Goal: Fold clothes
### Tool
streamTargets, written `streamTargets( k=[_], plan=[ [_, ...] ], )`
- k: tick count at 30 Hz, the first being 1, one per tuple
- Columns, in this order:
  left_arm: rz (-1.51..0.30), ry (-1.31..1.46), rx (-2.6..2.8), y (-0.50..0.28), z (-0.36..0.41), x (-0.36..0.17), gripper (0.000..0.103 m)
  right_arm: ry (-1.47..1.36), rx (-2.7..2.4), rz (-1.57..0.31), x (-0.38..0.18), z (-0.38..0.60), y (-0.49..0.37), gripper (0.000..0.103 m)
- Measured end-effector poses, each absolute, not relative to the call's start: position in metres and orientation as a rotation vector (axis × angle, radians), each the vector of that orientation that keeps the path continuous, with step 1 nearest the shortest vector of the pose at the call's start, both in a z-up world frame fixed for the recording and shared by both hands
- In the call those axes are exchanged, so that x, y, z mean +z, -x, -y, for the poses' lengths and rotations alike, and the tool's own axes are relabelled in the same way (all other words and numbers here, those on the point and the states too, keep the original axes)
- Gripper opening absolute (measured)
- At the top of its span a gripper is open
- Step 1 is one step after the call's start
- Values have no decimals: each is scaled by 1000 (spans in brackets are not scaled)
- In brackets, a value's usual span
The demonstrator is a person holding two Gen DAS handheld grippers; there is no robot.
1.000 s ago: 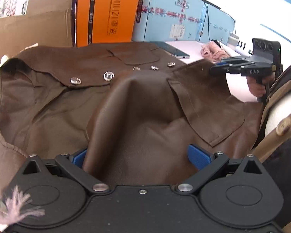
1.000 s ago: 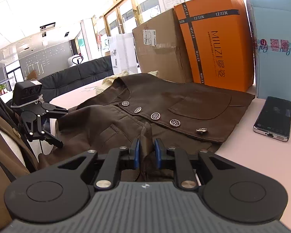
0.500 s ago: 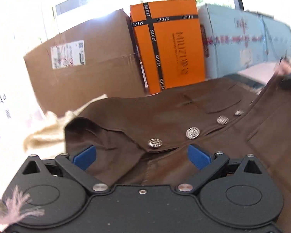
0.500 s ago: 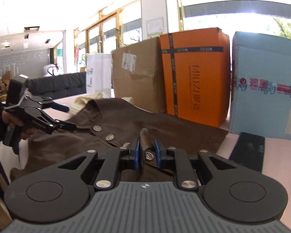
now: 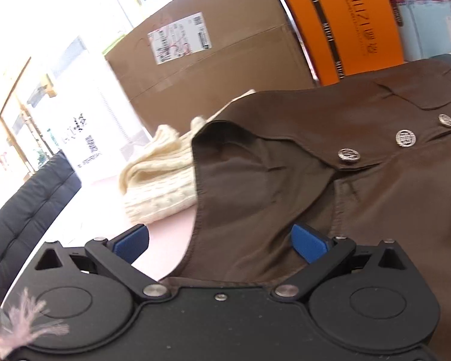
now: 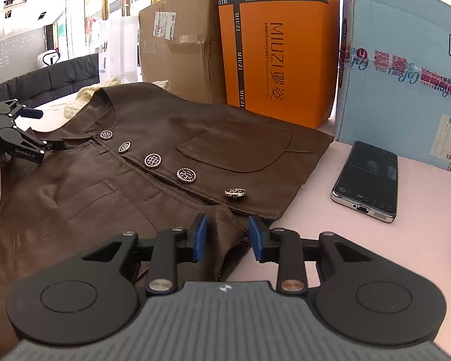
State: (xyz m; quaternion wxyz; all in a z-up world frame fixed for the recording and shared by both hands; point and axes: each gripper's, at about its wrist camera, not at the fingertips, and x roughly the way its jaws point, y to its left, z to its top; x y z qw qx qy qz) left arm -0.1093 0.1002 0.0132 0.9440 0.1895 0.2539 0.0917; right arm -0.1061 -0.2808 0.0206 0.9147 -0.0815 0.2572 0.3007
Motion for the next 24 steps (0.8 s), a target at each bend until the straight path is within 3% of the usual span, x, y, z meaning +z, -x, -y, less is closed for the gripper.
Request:
streamTargets(
  k=[7, 8, 9, 11, 17, 18, 24],
  plan=[
    [-386, -365, 18, 130, -84, 25, 103, 214, 564, -517, 21, 269, 102, 32],
    [-370, -370, -25, 134, -81, 26, 103, 221, 543, -521, 21, 269, 101, 40],
    [-352, -374, -67, 141, -80, 27, 103, 223, 519, -525, 20, 269, 100, 62],
    [-315, -383, -152, 155, -77, 29, 103, 206, 475, -495, 23, 275, 104, 93],
    [-365, -326, -482, 189, -75, 36, 103, 157, 451, -404, 32, 294, 131, 97],
    [-383, -344, -535, 197, -72, 36, 103, 163, 454, -399, 33, 295, 137, 101],
    [-450, -473, -642, 238, -66, 23, 103, 158, 451, -355, 35, 300, 162, 103]
  ],
)
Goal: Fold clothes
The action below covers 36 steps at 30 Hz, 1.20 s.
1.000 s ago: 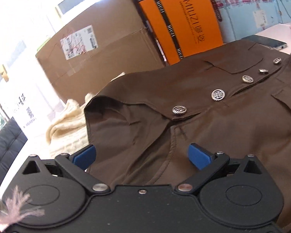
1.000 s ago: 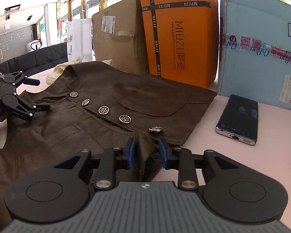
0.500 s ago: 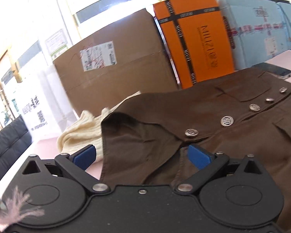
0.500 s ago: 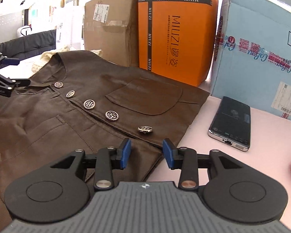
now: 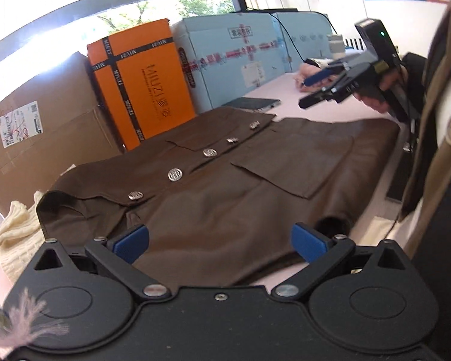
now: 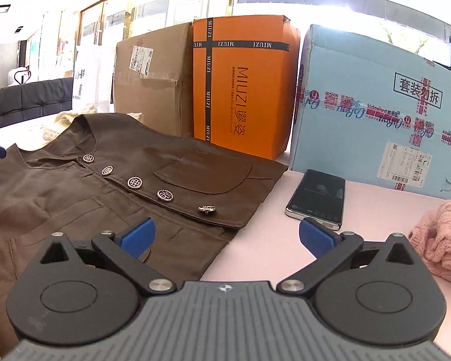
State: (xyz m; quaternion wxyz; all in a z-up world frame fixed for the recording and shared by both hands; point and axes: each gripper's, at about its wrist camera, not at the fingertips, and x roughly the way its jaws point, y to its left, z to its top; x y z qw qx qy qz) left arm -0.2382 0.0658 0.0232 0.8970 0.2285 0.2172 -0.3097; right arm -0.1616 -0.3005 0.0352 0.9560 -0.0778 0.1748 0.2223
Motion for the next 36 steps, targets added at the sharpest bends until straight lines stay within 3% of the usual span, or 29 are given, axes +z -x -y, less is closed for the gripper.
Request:
streamTargets(
  k=[9, 16, 30, 36],
  plan=[
    [-516, -715, -647, 246, -22, -14, 103, 123, 466, -356, 33, 303, 168, 103],
    [-503, -711, -715, 243, -13, -10, 103, 82, 468, -388, 27, 317, 172, 103],
    [-399, -459, -714, 207, 9, 8, 103, -122, 678, -433, 27, 341, 163, 103],
    [-465, -73, -711, 163, 1, 17, 103, -217, 974, -439, 36, 342, 169, 103]
  ],
)
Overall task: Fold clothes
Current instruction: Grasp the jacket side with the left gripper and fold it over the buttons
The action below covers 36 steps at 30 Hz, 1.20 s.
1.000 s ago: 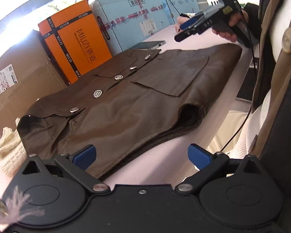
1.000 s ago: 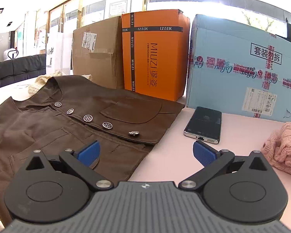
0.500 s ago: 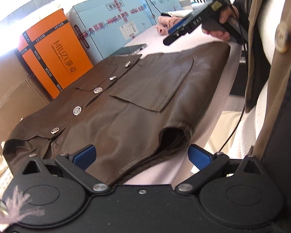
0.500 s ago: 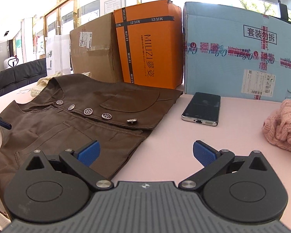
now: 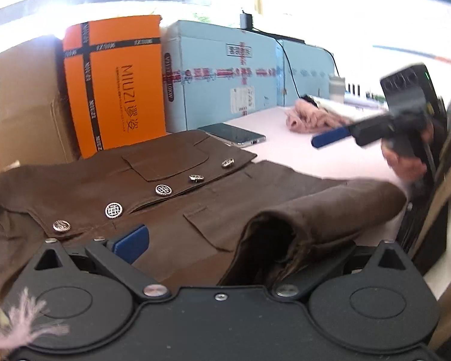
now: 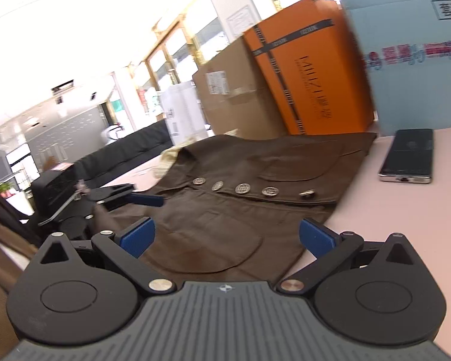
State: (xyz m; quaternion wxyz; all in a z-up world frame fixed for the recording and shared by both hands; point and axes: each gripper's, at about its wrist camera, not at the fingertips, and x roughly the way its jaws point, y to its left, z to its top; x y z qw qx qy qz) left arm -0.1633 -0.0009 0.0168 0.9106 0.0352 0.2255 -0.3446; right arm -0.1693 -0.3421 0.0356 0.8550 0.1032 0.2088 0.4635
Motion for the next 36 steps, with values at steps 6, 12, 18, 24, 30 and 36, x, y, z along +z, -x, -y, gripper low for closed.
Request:
streamTargets(
  k=[6, 12, 18, 24, 30, 36],
  plan=[
    [-518, 84, -644, 140, -4, 20, 103, -151, 1085, -424, 44, 328, 178, 103],
    [-550, 134, -628, 130, -6, 19, 103, 25, 1063, -451, 44, 307, 177, 103],
    [-623, 300, -636, 115, -17, 13, 103, 227, 1067, -444, 32, 286, 178, 103],
    [-608, 256, -657, 119, -15, 15, 103, 270, 1055, -373, 34, 276, 174, 92],
    [-542, 101, -676, 134, -12, 14, 103, 264, 1070, -313, 36, 268, 168, 18],
    [-482, -140, -518, 159, -36, -1, 103, 156, 1045, -270, 44, 272, 167, 11]
  ],
)
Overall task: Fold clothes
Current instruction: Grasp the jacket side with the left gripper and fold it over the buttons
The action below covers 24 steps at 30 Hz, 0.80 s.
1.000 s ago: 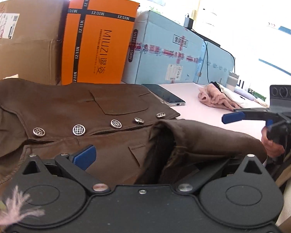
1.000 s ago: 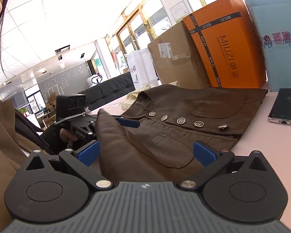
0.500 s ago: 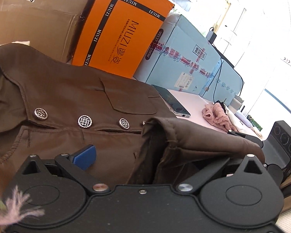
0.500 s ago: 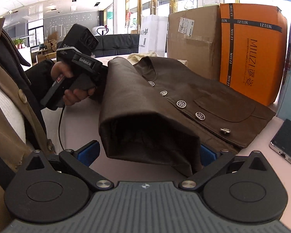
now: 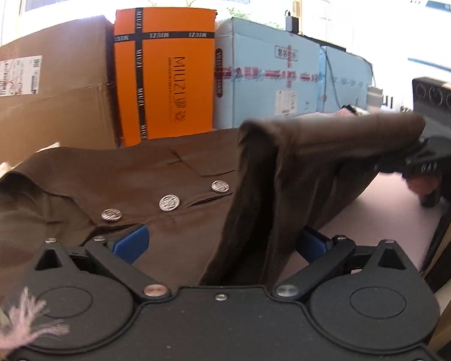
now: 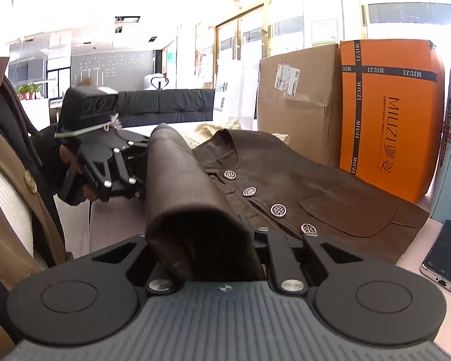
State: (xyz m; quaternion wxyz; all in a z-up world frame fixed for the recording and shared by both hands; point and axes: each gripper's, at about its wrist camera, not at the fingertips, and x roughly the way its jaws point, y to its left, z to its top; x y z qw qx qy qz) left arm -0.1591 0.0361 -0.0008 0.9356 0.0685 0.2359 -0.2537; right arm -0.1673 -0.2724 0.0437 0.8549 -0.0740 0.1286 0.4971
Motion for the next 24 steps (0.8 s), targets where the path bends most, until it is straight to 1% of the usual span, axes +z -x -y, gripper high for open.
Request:
streamTargets(
  k=[3, 6, 8, 10, 11, 12, 13, 14, 15, 17, 19, 21, 24],
  plan=[
    [-498, -162, -449, 165, -55, -8, 103, 118, 1008, -233, 48, 276, 168, 10],
    [-474, -301, -364, 173, -67, -9, 102, 80, 975, -197, 53, 281, 168, 10],
    [-475, -394, -333, 175, -72, -7, 100, 61, 944, -173, 55, 284, 170, 10],
    [-474, -464, -336, 177, -74, -8, 81, 43, 913, -153, 57, 286, 171, 10],
    [-473, -498, -339, 177, -74, -8, 67, 34, 903, -149, 58, 287, 172, 9],
    [-477, -506, -330, 177, -75, -7, 60, 31, 901, -146, 58, 286, 173, 9],
    [-484, -490, -342, 177, -78, -5, 55, 30, 909, -146, 59, 286, 175, 9],
    [-492, -472, -357, 179, -80, -3, 42, 27, 925, -150, 60, 286, 177, 8],
    [-496, -452, -373, 181, -83, 0, 33, 27, 942, -150, 63, 286, 183, 8],
    [-468, -432, -375, 192, -88, 9, 29, 36, 975, -140, 69, 287, 196, 8],
    [-437, -414, -376, 204, -94, 19, 28, 42, 997, -127, 76, 289, 207, 8],
    [-363, -374, -355, 212, -104, 34, 28, 35, 998, -108, 84, 292, 212, 8],
    [-304, -321, -354, 204, -113, 46, 28, 30, 960, -72, 92, 293, 204, 7]
  ],
)
